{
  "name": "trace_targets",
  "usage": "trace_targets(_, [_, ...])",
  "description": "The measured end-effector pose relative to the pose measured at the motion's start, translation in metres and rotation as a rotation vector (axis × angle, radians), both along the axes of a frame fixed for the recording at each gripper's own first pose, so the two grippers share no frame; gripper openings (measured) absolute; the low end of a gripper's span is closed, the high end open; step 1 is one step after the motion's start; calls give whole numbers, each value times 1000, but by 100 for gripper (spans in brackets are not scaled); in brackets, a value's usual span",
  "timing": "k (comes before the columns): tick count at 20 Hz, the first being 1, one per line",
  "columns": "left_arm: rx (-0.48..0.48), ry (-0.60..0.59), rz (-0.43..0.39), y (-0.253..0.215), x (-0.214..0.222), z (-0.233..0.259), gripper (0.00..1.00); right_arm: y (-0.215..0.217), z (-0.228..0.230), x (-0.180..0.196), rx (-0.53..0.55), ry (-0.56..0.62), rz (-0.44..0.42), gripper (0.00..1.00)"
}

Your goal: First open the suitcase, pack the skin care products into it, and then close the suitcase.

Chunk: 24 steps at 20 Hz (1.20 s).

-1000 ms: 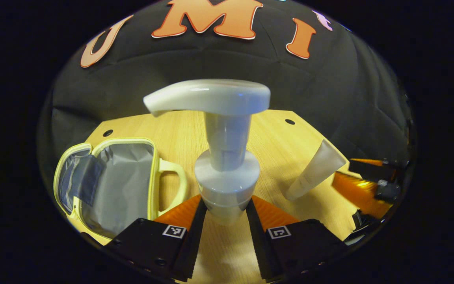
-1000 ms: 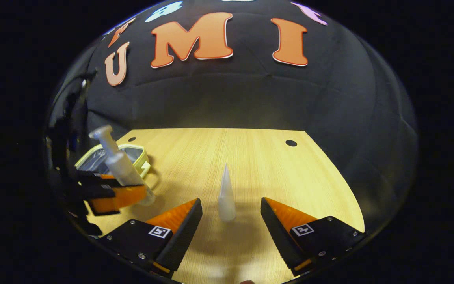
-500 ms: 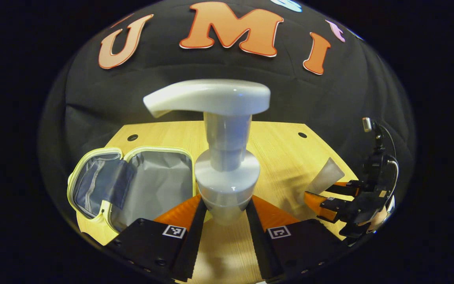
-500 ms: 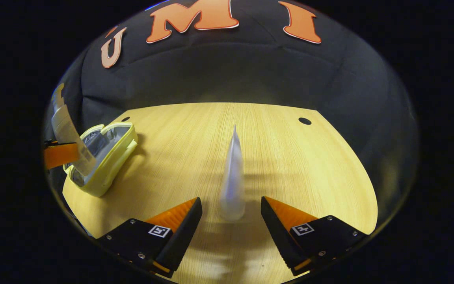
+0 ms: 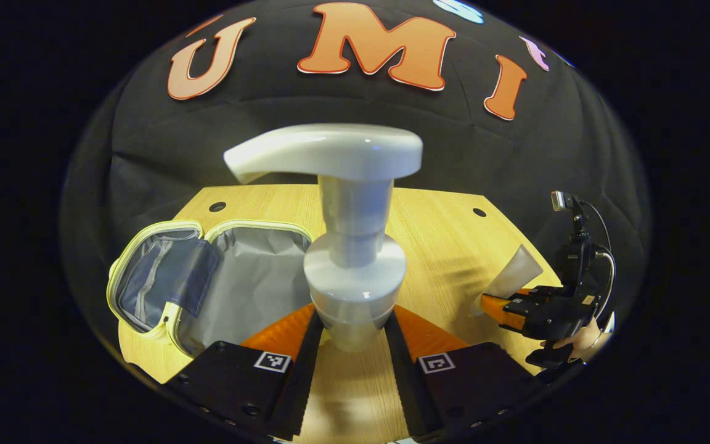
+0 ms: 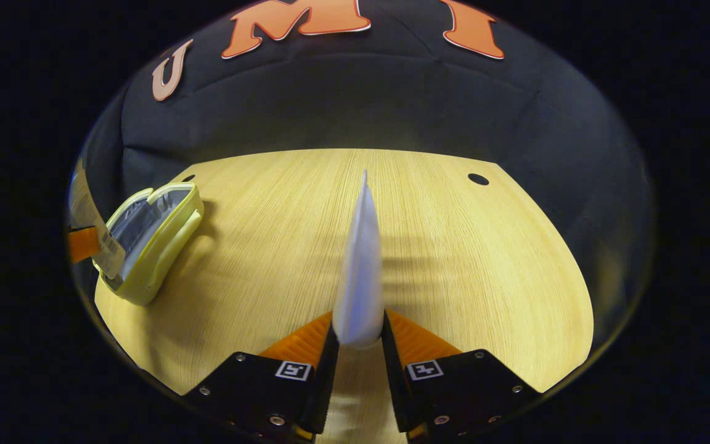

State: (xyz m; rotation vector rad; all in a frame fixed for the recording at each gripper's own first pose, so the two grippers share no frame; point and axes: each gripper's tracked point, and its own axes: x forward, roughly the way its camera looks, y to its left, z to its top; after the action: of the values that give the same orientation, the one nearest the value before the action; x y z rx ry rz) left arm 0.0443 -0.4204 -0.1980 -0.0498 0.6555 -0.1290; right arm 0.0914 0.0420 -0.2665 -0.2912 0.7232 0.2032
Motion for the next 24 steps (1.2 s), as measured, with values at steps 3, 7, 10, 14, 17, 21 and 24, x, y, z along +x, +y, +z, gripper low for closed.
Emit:
trace_targets(3, [-31, 5, -42, 6, 1, 13, 60, -1, 5, -7, 33, 34, -28, 39])
trace_targets(7, [-15, 43, -89, 44, 8, 27, 60, 8, 24, -16, 80, 47, -70, 38])
trace_targets(10, [-25, 80, -100, 78, 16, 39, 60, 22, 39, -24, 105, 49, -91, 38])
trace_targets(14, [26, 177, -166, 123, 27, 38, 60, 49, 58, -34, 182, 51, -140, 38])
trace_targets(17, [23, 299, -243, 140, 29, 25, 60, 66, 69, -41, 226, 33, -173, 38])
trace_targets(21, [25, 481, -306, 155, 33, -3, 61, 79, 70, -53, 235, 37, -212, 38])
trace_targets(24, [66, 578, -350, 156, 38, -26, 61, 85, 68, -61, 235, 49, -243, 38])
